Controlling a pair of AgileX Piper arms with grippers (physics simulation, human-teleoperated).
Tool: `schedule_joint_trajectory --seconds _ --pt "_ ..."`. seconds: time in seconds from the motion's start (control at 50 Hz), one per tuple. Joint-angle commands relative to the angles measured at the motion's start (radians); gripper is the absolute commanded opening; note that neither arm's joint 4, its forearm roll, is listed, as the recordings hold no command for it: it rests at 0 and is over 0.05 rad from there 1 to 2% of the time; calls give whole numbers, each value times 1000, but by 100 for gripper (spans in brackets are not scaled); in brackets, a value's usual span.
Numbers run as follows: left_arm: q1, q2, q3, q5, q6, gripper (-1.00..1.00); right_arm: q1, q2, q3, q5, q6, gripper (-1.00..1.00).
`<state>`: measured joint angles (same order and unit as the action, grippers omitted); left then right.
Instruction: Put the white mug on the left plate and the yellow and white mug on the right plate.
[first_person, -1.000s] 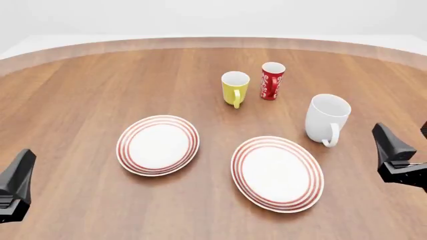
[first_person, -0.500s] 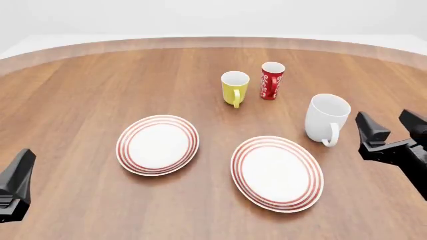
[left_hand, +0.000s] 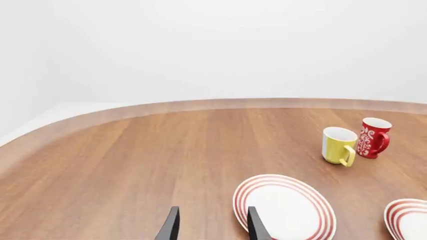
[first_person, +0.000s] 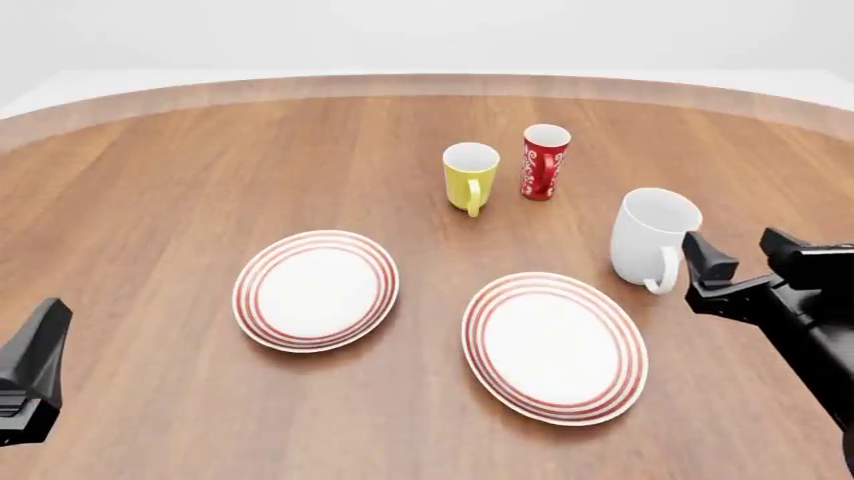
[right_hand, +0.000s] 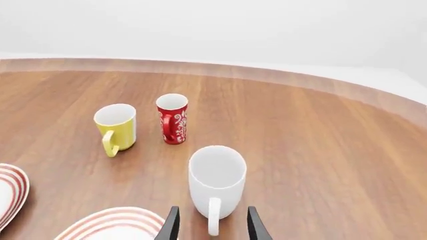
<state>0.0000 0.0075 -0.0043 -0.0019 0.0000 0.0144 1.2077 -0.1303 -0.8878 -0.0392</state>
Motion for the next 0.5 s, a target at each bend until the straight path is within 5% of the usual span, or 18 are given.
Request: schedule_joint_trajectory --seconds 0.02,0.5 --pt "0 0 0 0 0 100 -3 114 -8 -68 10 100" --pt "0 0 0 0 0 100 -17 375 -103 -177 22 100"
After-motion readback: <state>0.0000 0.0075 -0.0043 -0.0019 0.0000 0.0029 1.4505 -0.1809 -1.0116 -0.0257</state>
